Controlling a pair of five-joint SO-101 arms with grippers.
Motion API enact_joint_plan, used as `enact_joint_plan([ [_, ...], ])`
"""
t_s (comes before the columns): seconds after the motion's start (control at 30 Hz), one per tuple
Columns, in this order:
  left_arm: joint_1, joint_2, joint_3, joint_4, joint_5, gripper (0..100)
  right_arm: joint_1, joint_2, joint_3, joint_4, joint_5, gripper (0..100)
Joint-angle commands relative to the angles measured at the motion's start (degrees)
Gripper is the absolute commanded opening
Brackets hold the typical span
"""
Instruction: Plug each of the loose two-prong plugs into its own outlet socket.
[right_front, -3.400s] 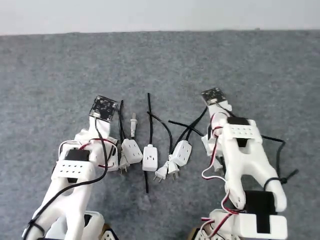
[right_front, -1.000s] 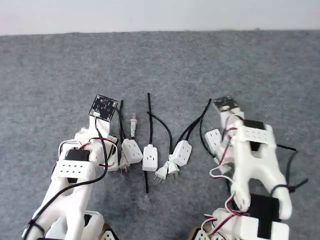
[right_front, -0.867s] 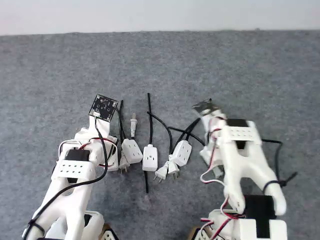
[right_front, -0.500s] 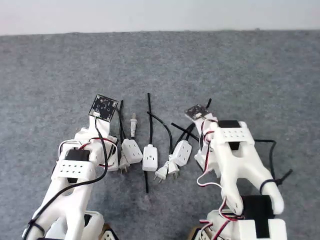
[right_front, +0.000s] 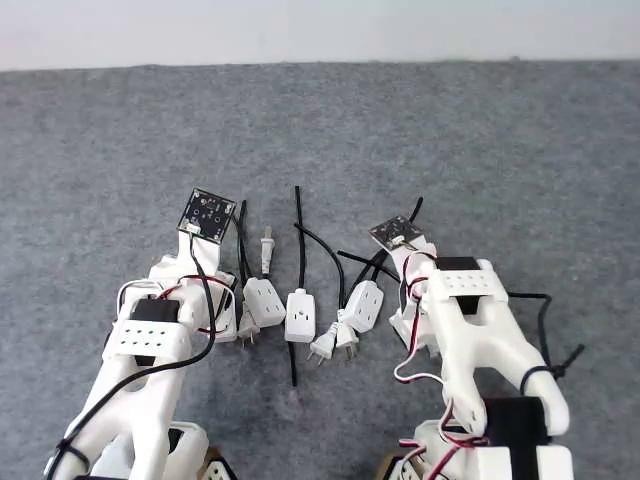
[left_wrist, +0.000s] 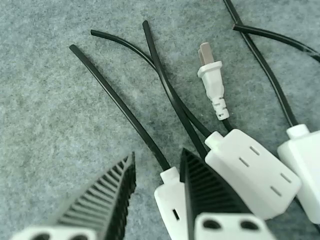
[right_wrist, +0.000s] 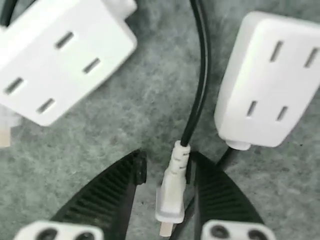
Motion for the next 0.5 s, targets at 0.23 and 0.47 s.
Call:
enact_joint_plan([
  [0.23, -0.3, 0.1, -0.3, -1.7, 0.3, 14, -0.3, -1.1, 0.9, -1.5, -0.4, 0.9],
  [0.47, -0.3, 0.1, -0.3, -1.7, 0.3, 14, -0.3, -1.8, -1.1, -0.5, -0.5, 0.9],
])
